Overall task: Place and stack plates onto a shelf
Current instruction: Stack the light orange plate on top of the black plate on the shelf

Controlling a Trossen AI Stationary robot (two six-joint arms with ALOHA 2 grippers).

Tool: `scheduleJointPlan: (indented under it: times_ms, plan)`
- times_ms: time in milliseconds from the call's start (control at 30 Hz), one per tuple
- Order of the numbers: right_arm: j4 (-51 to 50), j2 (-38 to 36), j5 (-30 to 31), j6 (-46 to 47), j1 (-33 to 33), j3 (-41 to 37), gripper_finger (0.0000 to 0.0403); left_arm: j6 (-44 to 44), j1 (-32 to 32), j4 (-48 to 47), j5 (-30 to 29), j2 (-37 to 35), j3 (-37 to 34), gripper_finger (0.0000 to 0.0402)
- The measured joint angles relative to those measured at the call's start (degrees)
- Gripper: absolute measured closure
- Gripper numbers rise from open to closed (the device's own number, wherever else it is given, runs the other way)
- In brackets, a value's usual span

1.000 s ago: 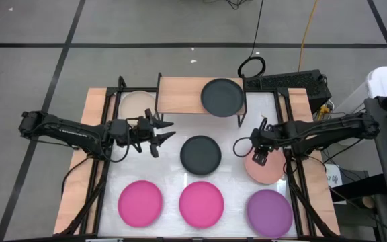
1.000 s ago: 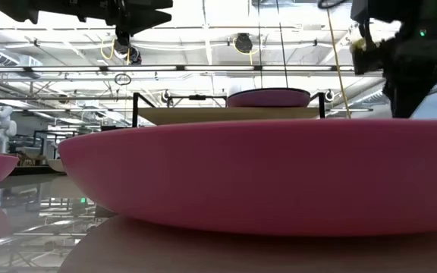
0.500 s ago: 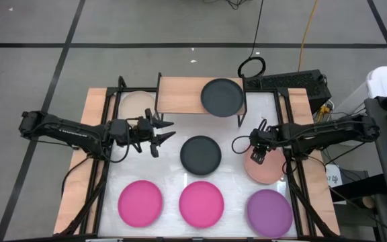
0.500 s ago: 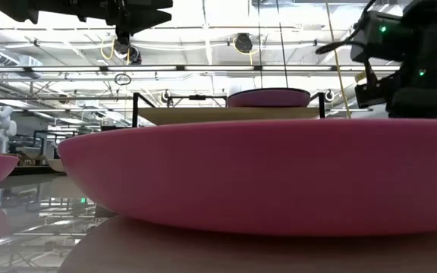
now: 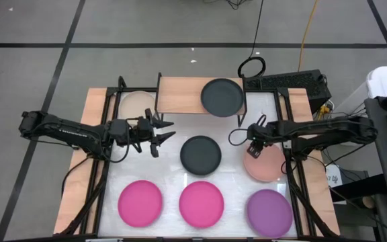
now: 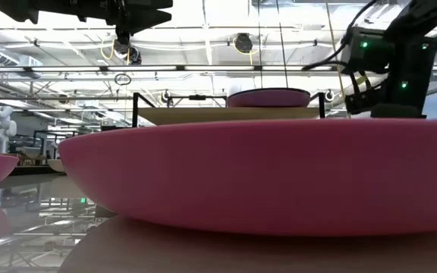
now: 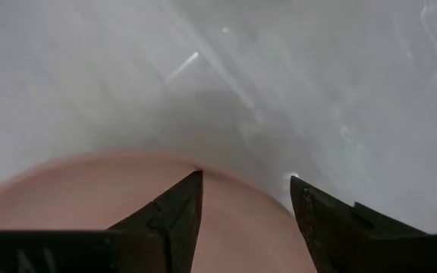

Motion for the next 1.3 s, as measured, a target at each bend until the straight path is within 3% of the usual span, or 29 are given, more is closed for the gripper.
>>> scheduleJointPlan:
  times_ms: [400, 533, 833, 1300]
  plan:
    - [2.2, 4.0, -4.6, 0.9, -1.4, -1.7, 0.0225, 0.0, 0.0, -0.1, 0.0, 0.0, 0.0, 0.0222]
    - [2.7, 4.0, -4.8, 0.7, -1.4, -1.7, 0.0260, 0.0, 0.0, -0.1, 0.0, 0.0, 0.0, 0.0222]
    - [5.4, 3.9, -4.9, -2.4, -1.4, -1.6, 0.0386, -0.1, 0.0, -0.1, 0.0, 0.0, 0.0, 0.0222]
    - [1.0, -6.1, -12.1, -3.2, -1.1, 0.6, 0.0403, -0.3, 0.0, -0.4, 0.0, 0.0, 0.0, 0.0222]
